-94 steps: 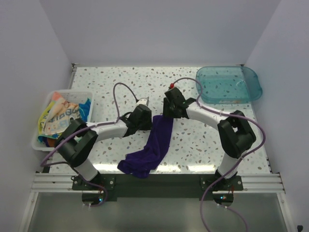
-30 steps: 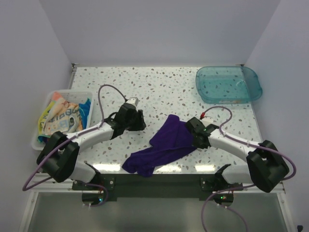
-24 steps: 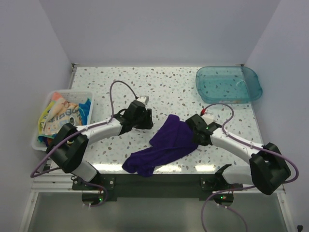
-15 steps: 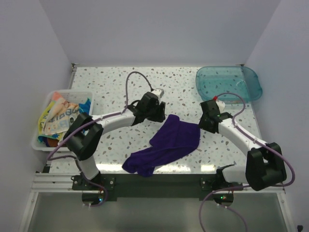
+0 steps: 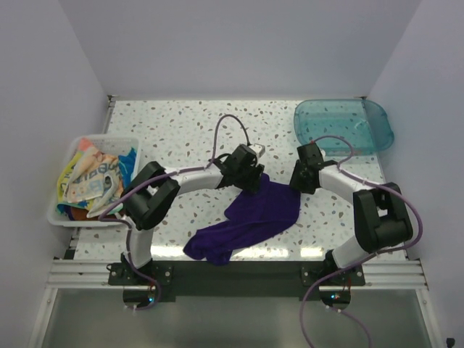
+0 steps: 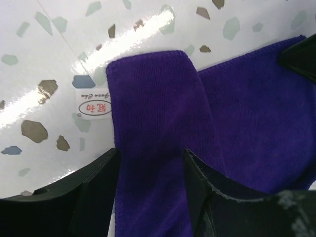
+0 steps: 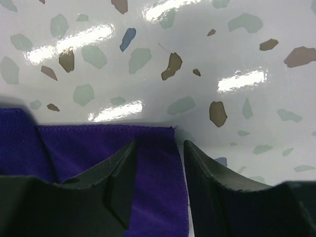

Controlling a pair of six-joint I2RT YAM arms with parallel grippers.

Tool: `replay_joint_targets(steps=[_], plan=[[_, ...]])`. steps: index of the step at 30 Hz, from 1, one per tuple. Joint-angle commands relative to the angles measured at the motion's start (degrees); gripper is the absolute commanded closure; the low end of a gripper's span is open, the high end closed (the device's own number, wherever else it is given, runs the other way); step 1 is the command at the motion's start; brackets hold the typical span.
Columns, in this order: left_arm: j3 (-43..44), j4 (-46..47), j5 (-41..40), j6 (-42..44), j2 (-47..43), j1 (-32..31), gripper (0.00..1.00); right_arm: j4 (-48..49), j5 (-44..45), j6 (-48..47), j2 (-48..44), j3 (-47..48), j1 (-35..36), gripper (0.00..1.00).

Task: Fold and stack the towels
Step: Flatten out the crumpled towel

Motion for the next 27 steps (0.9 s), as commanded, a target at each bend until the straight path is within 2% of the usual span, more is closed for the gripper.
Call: replay_joint_targets(steps=[1, 5, 8, 10, 11, 14, 15, 17, 24, 27], plan=[[1.01, -1.68, -0.94, 1.42, 0.86, -1.33, 0.42, 3.01, -2.60, -1.09, 1.16, 1.61, -0.26, 0.54], [0.40, -3.35, -6.55, 1.51, 1.66, -2.65, 0.44, 3.54, -2.86, -1.53, 2.39, 1.17, -0.35, 0.57], [0.05, -5.55, -12.34, 1.16, 2.36, -3.88, 0.49, 3.45, -2.78, -1.53, 2.92, 0.90, -0.35, 0.65], [-0.57, -7.65, -14.82, -0.24, 2.80, -4.14, 0.58, 3.28, -2.51, -1.44, 3.10, 0.73, -0.35, 0.73], [-1.00, -8.45, -17.01, -2.08, 2.80, -4.14, 0.67, 3.19, -1.99, -1.53, 3.18, 0.82, -0.35, 0.76], [-5.64, -10.83, -20.88, -5.77, 1.93, -4.06, 0.81, 2.66, -1.37, -1.79, 3.45, 1.34, -0.26, 0.87], [-7.06, -11.26, -21.51, -6.66, 0.62, -3.88, 0.82, 2.75, -1.37, -1.88, 3.62, 1.43, -0.35, 0.91], [-11.61, -11.44, -22.39, -8.76, -1.93, -3.62, 0.84, 2.83, -1.19, -2.14, 3.88, 2.04, -0.35, 1.00], [-23.32, -14.78, -25.11, -14.40, -11.86, -1.34, 0.85, 3.10, -3.65, -4.34, 5.82, 6.17, 0.88, 1.00], [-25.97, -16.62, -25.55, -15.02, -15.73, 1.12, 0.80, 3.01, -4.01, -6.53, 7.31, 9.68, 2.99, 1.00]])
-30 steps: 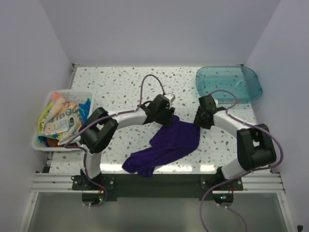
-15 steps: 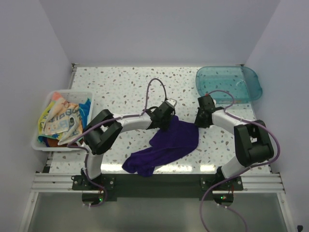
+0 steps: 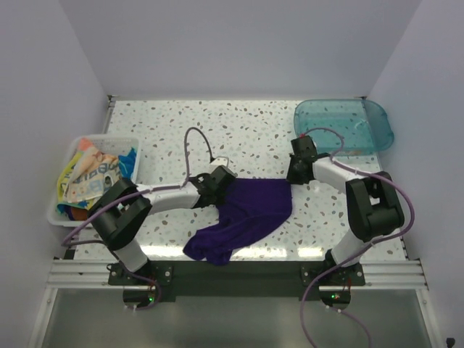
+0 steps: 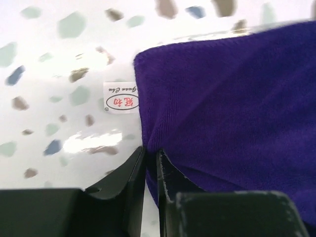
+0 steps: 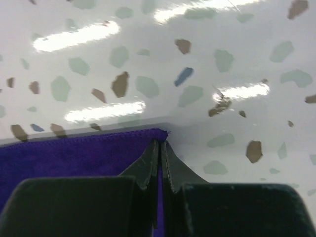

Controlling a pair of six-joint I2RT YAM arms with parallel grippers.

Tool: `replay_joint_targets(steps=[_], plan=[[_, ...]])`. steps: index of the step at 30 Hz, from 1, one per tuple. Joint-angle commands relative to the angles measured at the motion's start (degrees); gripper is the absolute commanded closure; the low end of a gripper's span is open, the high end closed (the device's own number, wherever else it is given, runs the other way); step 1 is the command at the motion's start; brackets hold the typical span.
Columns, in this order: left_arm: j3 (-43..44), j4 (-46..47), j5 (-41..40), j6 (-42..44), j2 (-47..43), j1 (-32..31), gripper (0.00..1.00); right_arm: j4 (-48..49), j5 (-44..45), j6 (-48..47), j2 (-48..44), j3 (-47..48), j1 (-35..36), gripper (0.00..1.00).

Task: Fold and stack the towels
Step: Flatten out the crumpled towel

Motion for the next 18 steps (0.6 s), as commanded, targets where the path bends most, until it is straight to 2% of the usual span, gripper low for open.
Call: replay_joint_targets(steps=[1, 3, 5, 7, 9, 10, 13, 18], plan=[[-4.92, -13.46, -3.91, -2.40, -1.38, 3.75, 0.79, 0.54, -0.21, -3.69, 1.45, 5.54, 3.03, 1.00], [-4.48, -14.78, -5.41, -1.00, -3.14, 6.82, 0.77, 0.19, 0.77, -4.32, 2.68, 8.17, 3.22, 1.00], [-3.61, -14.43, -5.95, 1.62, -4.28, 8.93, 0.69, 0.02, 2.08, -4.93, 3.65, 10.28, 3.30, 1.00], [-1.25, -14.25, -6.04, 4.43, -4.64, 10.44, 0.55, -0.34, 2.61, -5.63, 4.35, 11.95, 3.22, 1.00], [0.78, -13.38, -4.38, 6.20, -5.16, 10.53, 0.46, -0.34, 1.83, -6.95, 5.41, 12.84, 3.22, 1.00], [2.44, -12.77, -1.75, 7.78, -5.51, 10.44, 0.36, -0.25, 1.22, -7.48, 5.59, 13.45, 3.22, 0.99], [5.00, -10.31, 2.12, 9.98, -5.69, 10.87, 0.25, -0.34, -1.25, -9.15, 6.38, 14.42, 3.30, 0.95], [7.55, -4.96, 9.51, 12.80, -3.15, 13.69, 0.26, -1.30, -1.17, -11.52, 7.52, 14.86, 3.30, 0.95]])
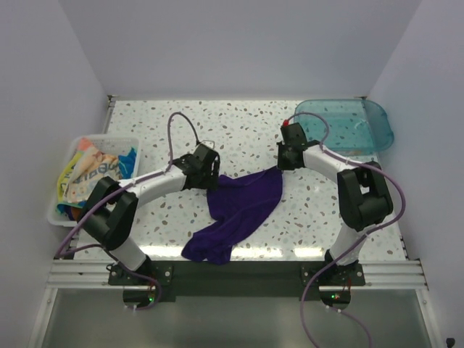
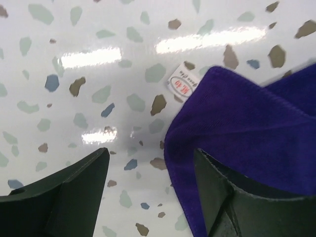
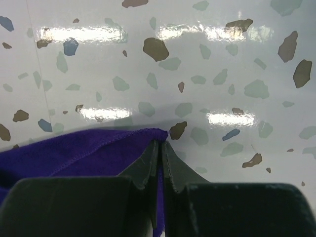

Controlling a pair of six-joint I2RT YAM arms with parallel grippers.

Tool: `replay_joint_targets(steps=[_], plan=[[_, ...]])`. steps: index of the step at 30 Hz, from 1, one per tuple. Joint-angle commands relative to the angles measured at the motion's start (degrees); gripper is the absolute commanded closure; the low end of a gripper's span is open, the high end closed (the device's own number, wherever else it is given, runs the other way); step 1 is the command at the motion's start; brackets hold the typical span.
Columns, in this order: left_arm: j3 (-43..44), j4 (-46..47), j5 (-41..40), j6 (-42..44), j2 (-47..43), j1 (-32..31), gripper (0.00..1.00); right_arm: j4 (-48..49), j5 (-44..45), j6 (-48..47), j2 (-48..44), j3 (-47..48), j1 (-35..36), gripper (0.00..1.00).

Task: Fold and stack the towels
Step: Flatten out the crumpled towel

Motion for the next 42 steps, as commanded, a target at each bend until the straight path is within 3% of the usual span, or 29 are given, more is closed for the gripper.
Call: replay_joint_targets(steps=[1, 11, 18, 29, 35, 41, 42], plan=[[3.99, 4.94, 7.63, 5.08, 1.38, 1.80, 0.26, -1.59, 0.43, -2.96, 1.01, 2.32, -0.32, 0.96], [12.61, 6.09, 10.82, 12.65, 10.25, 1.80, 0.34, -1.59, 1.40, -1.90, 1.28, -0.32, -0.33, 0.98], [14.11, 6.44, 11.78, 12.57, 14.30, 1.62, 0.41, -0.71, 0.96, -1.64, 0.75, -1.81, -0.33, 0.98], [12.18, 8.46, 3.70, 8.61, 19.13, -1.19, 0.53, 0.43, -0.09, -1.11, 0.31, -4.10, -0.32, 0.99], [11.38, 6.44, -0.25, 4.75, 21.51, -1.10, 0.70, 0.69, -0.01, -1.20, -0.13, -5.15, -0.24, 1.00], [11.12, 6.17, -1.84, 3.51, 21.34, 1.27, 0.99, 0.43, -0.62, -1.11, -0.13, -4.63, -0.33, 1.00], [11.38, 6.35, -1.75, 3.86, 21.07, 1.53, 1.00, 0.43, -0.80, -1.11, -0.22, -4.02, -0.24, 1.00]])
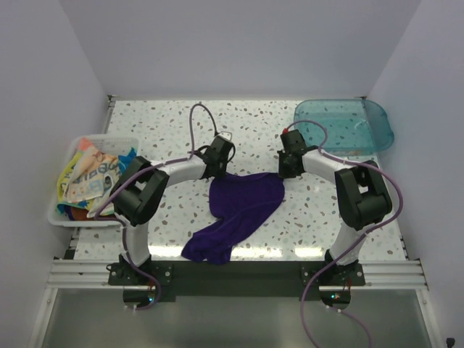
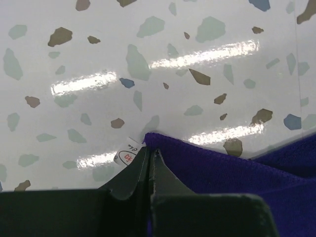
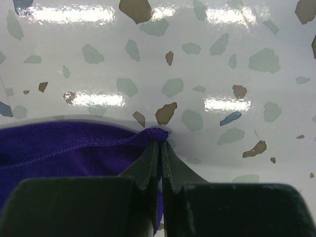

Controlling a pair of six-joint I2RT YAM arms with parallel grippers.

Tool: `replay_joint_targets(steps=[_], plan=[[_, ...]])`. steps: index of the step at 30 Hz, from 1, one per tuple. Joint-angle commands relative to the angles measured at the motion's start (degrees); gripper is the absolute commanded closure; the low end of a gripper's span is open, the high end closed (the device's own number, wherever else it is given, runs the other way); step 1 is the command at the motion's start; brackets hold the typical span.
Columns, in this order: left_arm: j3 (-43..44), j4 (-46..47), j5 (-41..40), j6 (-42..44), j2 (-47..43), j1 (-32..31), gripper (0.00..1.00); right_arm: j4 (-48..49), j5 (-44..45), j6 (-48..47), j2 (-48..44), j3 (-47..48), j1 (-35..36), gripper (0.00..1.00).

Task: Fold and stack the towels
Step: Flatten out the crumpled towel

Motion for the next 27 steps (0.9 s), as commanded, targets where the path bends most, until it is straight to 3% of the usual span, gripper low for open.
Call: replay_joint_targets(steps=[1, 8, 18, 27], plan=[[-1.14, -3.66, -2.80, -0.36, 2.84, 3.02, 1.00, 0.17, -0.80, 0.16, -1.20, 0.36, -0.28, 1.00], [5.26, -3.66, -4.38, 2.72, -0.32, 6.45, 1.00, -2.29, -2.38, -0.19, -1.29, 10.10, -0.28, 1.00], [21.35, -3.84, -6.66, 12.20, -10.50, 11.02, 1.00, -6.33, -0.54, -4.84, -2.52, 34.34, -0.37, 1.00], [34.27, 0.47, -5.35, 21.52, -22.72, 11.11, 1.00, -7.05, -1.85, -8.63, -7.70, 52.73, -0.63, 1.00]])
